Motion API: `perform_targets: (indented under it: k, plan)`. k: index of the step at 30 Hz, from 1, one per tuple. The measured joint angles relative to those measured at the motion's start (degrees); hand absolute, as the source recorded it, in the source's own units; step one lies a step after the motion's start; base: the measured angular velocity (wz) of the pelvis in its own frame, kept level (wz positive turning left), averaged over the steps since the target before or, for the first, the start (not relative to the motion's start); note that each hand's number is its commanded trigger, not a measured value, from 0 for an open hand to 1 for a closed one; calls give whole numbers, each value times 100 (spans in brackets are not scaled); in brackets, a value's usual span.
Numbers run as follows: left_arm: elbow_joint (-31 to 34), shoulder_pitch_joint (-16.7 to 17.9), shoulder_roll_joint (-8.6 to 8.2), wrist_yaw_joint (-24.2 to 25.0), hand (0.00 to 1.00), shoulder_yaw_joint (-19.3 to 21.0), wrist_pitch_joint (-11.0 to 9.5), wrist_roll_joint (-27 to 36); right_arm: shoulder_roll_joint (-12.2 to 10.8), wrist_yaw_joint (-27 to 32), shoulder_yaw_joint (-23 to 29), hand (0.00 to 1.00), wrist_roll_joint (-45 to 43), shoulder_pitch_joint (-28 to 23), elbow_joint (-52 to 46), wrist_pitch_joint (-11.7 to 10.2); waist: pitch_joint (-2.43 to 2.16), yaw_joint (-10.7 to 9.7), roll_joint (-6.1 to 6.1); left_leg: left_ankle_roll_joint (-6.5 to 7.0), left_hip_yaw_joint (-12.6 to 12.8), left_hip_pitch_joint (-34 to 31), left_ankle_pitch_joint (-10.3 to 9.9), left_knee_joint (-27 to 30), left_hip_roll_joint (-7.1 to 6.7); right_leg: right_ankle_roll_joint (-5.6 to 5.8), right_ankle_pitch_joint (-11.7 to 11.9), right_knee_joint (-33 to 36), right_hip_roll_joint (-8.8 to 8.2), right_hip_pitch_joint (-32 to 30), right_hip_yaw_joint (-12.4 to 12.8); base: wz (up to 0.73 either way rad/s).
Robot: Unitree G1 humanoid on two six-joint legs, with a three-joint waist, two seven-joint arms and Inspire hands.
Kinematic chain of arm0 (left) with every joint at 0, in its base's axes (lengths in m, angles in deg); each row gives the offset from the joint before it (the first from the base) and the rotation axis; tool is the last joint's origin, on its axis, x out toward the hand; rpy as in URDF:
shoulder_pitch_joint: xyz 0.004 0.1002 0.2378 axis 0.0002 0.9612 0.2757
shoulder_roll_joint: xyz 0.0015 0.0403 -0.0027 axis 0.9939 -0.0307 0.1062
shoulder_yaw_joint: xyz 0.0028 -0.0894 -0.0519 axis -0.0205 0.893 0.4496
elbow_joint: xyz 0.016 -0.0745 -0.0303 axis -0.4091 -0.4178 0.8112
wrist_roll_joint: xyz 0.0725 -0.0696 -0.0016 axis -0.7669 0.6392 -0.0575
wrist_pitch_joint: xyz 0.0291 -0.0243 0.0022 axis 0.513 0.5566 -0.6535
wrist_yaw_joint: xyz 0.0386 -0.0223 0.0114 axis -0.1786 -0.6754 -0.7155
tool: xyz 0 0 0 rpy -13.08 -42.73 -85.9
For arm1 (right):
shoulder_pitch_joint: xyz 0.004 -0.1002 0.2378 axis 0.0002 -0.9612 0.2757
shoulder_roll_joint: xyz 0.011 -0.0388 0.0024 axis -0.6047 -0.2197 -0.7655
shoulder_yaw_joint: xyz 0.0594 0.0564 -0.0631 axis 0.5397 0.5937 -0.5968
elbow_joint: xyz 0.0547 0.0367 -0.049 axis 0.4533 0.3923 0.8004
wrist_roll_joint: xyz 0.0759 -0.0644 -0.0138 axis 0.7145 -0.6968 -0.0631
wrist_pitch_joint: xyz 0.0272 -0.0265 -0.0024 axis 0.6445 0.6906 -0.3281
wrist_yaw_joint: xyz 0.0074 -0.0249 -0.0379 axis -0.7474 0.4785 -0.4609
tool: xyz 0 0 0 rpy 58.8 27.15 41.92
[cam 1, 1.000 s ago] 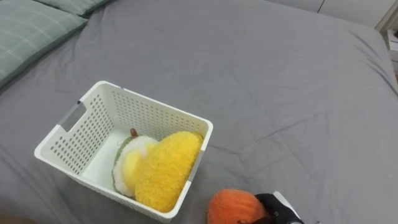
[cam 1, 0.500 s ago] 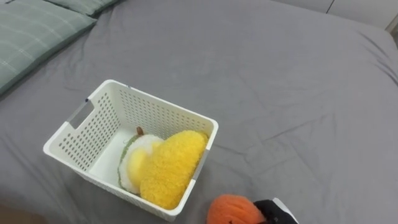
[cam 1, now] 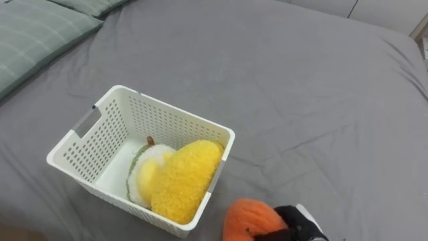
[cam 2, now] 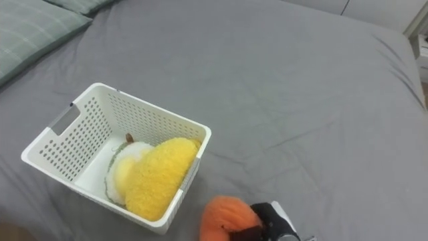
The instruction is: Collect toys from the bed
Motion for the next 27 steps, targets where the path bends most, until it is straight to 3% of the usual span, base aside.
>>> perform_targets:
  k: [9, 15, 21, 27]
  plan:
    - [105, -59, 17, 7, 0, 118, -10, -60, -1, 161, 168, 100, 79, -15, -772, -59, -22, -124, 57, 17, 84, 104, -6, -36, -3, 25, -4, 1, -6, 51, 141, -6]
    - [130, -79, 17, 26, 0, 116, -16, -52, 25, 143, 221, 100, 265, -5, -1465, -66, -38, -103, 112, 28, 146, 264, -6, -123, 1, 34, -4, 11, -14, 140, 212, -6]
    - [3, -67, 3, 5, 0, 117, -25, -54, 35, 1, 283, 100, 311, 10, -1862, -58, -50, -76, 83, 33, 173, 303, -9, -137, 1, 41, -9, 7, -13, 157, 253, -2]
    - [-111, -72, 8, -34, 0, 121, -26, -54, 196, -12, 322, 100, 542, 129, -2703, -58, -56, -18, 27, 29, 203, 402, -1, -217, 5, 41, -9, -4, -8, 209, 274, -2]
